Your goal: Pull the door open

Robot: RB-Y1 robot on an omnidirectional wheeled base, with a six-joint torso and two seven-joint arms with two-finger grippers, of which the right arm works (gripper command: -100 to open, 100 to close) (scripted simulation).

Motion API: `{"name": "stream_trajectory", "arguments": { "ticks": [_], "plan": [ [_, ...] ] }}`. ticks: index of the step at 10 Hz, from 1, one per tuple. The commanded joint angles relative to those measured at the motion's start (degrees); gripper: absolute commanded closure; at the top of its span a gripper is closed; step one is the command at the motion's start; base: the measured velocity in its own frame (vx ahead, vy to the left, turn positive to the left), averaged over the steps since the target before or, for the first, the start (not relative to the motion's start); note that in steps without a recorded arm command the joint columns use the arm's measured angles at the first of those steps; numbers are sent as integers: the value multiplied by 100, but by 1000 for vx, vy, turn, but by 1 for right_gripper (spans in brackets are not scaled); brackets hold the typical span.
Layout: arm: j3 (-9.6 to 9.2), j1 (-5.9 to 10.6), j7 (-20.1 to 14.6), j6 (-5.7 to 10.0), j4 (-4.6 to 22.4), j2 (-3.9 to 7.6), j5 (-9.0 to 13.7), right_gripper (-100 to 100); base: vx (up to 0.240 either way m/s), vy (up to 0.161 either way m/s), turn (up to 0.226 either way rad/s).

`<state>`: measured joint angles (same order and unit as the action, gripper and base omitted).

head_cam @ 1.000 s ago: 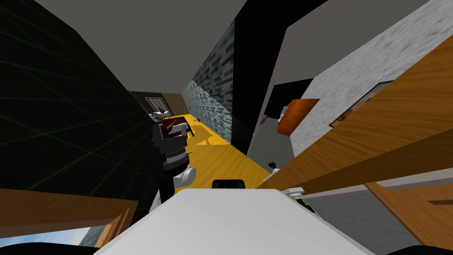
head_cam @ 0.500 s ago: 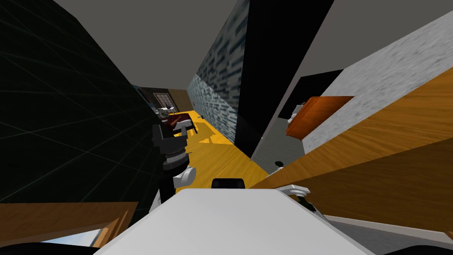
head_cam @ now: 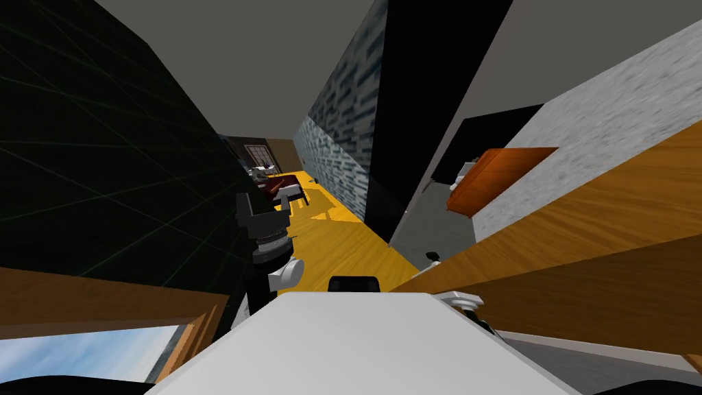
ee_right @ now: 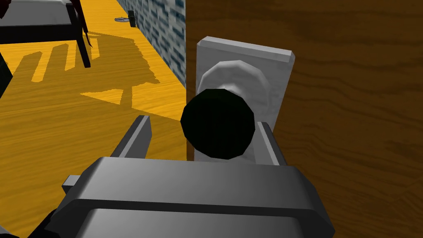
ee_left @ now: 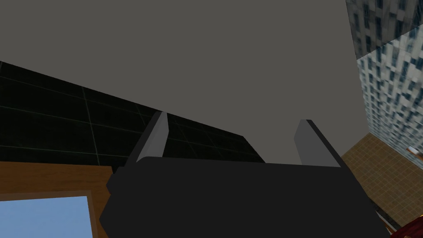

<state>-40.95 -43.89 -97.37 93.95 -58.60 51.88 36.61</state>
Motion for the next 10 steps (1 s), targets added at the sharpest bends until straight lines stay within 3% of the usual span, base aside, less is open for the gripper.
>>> {"name": "stream_trajectory", "arguments": {
  "ticks": [1,4,10],
  "plan": [
    [-94,-48,-22,126,83,-57,-91,100,-188,-59,-30],
    [-118,-72,-62,352,218,-46,-134,100,-199,-46,-35],
    [-141,-148,-92,583,365,1,-163,100,-192,-51,-54]
  ]
}}
